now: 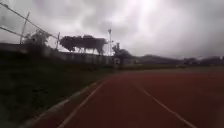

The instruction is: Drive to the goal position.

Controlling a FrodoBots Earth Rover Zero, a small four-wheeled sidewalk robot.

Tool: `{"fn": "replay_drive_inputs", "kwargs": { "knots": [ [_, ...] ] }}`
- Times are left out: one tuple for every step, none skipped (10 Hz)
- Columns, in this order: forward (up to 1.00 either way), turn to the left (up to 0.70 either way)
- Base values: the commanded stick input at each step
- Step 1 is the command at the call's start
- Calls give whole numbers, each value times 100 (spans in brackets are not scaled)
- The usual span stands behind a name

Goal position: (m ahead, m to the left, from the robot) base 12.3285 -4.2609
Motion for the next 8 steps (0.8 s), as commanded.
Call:
{"fn": "replay_drive_inputs", "kwargs": {
  "knots": [
    [70,0],
    [70,0],
    [70,-1],
    [70,-22],
    [70,-34],
    [70,-33],
    [70,-33],
    [70,-28]
  ]
}}
